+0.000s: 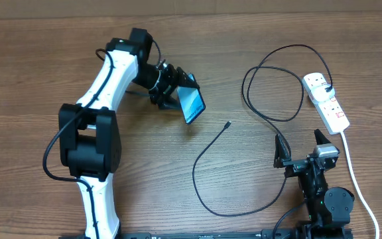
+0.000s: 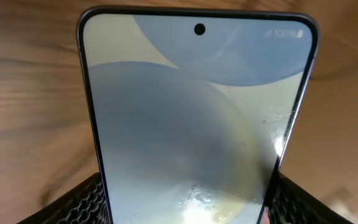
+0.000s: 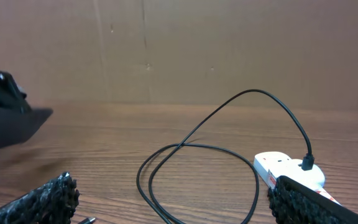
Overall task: Plug charger to phone and switch on socket
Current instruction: 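Lift the phone upright with the left gripper and raise the right arm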
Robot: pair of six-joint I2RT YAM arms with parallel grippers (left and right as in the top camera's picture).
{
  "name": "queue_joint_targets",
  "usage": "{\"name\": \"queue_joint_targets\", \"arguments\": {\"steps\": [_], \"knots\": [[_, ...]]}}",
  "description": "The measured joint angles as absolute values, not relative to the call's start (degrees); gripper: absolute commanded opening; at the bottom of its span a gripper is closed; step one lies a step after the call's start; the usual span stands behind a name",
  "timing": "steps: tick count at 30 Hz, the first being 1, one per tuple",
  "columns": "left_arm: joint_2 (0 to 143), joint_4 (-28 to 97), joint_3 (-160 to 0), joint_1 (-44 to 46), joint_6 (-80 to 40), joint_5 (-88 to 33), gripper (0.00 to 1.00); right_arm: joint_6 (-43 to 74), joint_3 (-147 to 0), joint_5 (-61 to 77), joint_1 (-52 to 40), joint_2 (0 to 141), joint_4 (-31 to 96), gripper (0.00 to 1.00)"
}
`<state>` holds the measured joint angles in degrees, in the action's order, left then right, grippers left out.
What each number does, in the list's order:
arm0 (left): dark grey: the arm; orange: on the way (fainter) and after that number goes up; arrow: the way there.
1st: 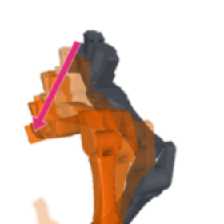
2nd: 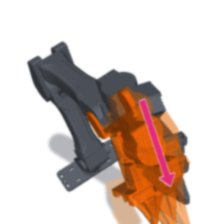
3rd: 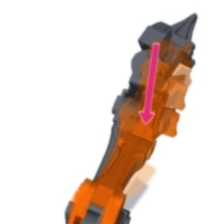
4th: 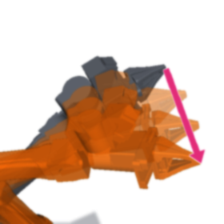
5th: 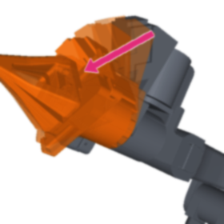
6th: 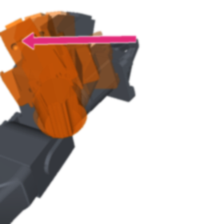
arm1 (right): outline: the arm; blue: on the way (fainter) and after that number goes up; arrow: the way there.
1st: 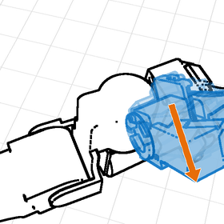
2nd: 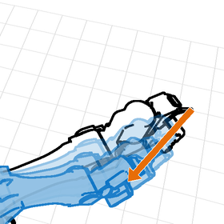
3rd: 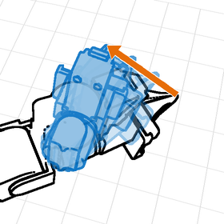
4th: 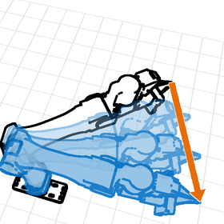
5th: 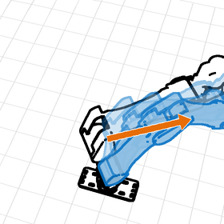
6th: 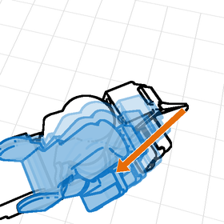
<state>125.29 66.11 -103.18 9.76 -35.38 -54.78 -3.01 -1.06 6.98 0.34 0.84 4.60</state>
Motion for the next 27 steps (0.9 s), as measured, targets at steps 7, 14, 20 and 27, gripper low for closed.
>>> {"name": "queue_joint_targets", "arguments": {"steps": [7, 14, 20, 27], "knots": [[125.3, 62.9, -103.2, 6.9, -34.3, -70.7, 0.67, -3.0, -1.1, 7.0, 0.3, 0.8, 4.6, 1.0], [125.3, 61.5, -103.2, 5.0, -35.1, -80.1, 0.66, -3.0, -1.1, 7.0, 0.3, 0.8, 4.6, 1.0], [125.3, 61.3, -103.2, 4.0, -38.9, -82.6, 0.66, -3.0, -1.1, 7.0, 0.3, 0.8, 4.6, 1.0], [125.3, 61.2, -103.2, 3.5, -42.2, -85.5, 0.64, -2.9, -1.1, 8.1, 0.3, 0.8, 4.3, 1.0]]}}
